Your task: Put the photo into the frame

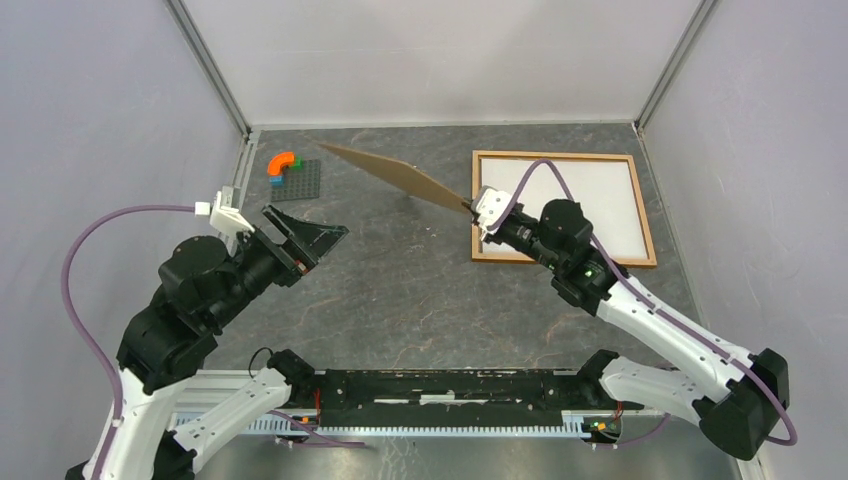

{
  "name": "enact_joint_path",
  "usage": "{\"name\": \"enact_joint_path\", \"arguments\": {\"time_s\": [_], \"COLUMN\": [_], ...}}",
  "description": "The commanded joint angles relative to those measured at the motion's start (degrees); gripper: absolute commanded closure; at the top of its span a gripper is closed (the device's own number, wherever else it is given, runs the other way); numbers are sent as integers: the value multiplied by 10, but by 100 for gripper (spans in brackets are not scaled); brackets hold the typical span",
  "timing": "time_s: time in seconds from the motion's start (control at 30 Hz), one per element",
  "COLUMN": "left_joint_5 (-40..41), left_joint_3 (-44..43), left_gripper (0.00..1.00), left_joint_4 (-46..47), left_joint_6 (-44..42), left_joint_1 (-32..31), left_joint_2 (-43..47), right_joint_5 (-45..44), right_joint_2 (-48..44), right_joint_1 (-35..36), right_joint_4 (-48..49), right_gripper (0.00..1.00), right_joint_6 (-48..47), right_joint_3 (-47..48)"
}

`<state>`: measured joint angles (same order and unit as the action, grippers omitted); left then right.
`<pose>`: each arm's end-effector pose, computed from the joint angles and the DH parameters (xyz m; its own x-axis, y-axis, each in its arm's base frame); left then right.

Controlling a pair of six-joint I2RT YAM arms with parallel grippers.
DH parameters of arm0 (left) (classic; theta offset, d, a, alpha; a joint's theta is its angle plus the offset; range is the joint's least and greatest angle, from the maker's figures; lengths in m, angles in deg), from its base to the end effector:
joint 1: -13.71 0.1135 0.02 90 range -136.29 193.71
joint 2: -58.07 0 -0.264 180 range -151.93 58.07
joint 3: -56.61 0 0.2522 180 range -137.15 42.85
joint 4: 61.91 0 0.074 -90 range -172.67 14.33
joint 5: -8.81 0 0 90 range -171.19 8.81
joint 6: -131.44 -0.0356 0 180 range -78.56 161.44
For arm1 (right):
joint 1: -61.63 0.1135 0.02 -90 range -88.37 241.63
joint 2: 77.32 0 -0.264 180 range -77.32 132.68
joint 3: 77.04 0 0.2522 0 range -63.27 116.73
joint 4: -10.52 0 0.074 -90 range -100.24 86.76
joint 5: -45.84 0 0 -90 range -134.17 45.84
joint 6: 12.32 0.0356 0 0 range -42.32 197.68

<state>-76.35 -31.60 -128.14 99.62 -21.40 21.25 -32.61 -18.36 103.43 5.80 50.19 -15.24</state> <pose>0.0605 -0.0389 0.4407 -0.5407 -0.6548 -0.5280 0.0890 0.5797 -0.8100 0.1776 0.1683 0.3486 0.3486 -0.2950 -0.8896 -0.7229 0.5195 -0.4555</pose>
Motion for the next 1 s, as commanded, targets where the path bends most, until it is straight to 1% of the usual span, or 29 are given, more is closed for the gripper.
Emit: {"name": "enact_joint_path", "arguments": {"time_s": [0.0,0.13,0.27,0.37,0.43,0.6,0.67,0.83,0.97], "left_joint_5": [31,28,7,-1,-2,-1,-2,-9,-19], "left_joint_3": [-17,-3,18,28,32,43,45,48,48], "left_gripper": [5,5,5,5,5,5,5,5,5], "left_joint_4": [27,34,55,62,62,66,67,73,79], "left_joint_6": [-53,-57,-55,-55,-57,-61,-62,-68,-70], "left_joint_1": [0,0,0,0,0,0,0,0,0], "left_joint_2": [-9,-27,-38,-47,-49,-54,-57,-74,-90], "right_joint_5": [-97,-120,-145,-182,-220,-347,-401,-520,-616], "right_joint_2": [-31,-2,30,54,70,103,110,120,122], "right_joint_1": [-2,-3,-3,-2,-2,-2,-3,-2,0], "right_joint_4": [43,-2,-19,-43,-55,-89,-89,-140,-177], "right_gripper": [100,100,100,100,100,100,100,100,100], "right_joint_6": [-6,-65,-95,-118,-140,-204,-228,-273,-291], "right_joint_3": [76,138,187,232,251,291,299,315,317]}}
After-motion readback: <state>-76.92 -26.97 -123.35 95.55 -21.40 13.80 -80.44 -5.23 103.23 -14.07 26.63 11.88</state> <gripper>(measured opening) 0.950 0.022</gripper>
